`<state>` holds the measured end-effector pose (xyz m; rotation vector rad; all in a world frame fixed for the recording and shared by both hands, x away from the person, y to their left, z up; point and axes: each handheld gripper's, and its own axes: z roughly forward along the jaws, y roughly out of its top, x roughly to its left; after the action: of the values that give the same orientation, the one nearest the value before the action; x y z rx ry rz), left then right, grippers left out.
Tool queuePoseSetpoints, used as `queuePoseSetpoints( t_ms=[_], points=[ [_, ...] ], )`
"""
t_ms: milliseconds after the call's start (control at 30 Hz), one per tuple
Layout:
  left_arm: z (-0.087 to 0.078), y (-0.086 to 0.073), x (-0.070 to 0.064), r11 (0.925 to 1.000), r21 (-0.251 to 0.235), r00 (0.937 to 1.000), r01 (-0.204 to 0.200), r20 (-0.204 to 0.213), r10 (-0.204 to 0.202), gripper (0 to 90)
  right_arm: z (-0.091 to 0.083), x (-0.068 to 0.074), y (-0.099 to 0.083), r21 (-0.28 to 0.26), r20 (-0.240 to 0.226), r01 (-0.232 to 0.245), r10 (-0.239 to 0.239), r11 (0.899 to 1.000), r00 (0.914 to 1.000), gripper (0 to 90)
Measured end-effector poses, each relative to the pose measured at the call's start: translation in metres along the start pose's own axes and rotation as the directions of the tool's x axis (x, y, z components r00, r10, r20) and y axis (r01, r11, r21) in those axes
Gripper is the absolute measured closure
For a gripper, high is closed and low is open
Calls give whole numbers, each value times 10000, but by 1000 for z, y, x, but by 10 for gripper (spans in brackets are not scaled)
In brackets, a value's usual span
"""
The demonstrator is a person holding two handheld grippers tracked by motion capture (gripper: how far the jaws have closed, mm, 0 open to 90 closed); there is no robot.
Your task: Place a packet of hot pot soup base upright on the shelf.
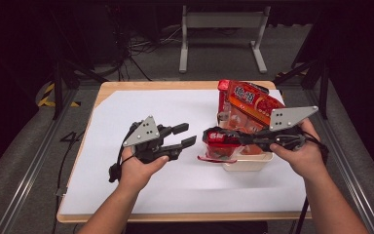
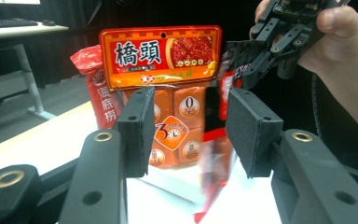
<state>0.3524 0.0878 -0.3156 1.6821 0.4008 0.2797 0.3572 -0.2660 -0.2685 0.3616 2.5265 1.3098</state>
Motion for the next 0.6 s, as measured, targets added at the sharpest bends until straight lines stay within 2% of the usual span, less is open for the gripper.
queuePoseSetpoints(
  t_ms=[267, 400, 600],
  points=[
    [-9, 0, 8, 9999, -51, 9990, 148, -424, -150, 493, -10, -6, -1, 103, 171, -126, 125, 9999, 9998, 900],
    [-13, 0, 12, 10000, 14, 9974, 77, -721, -76, 465, -15, -8, -2, 148, 286, -184, 180, 9997, 9994, 900],
    [-19, 0, 18, 9997, 30, 9955, 242, -917, -239, 439, -22, -11, -4, 231, 469, -228, 217, 9995, 9987, 900]
  ],
)
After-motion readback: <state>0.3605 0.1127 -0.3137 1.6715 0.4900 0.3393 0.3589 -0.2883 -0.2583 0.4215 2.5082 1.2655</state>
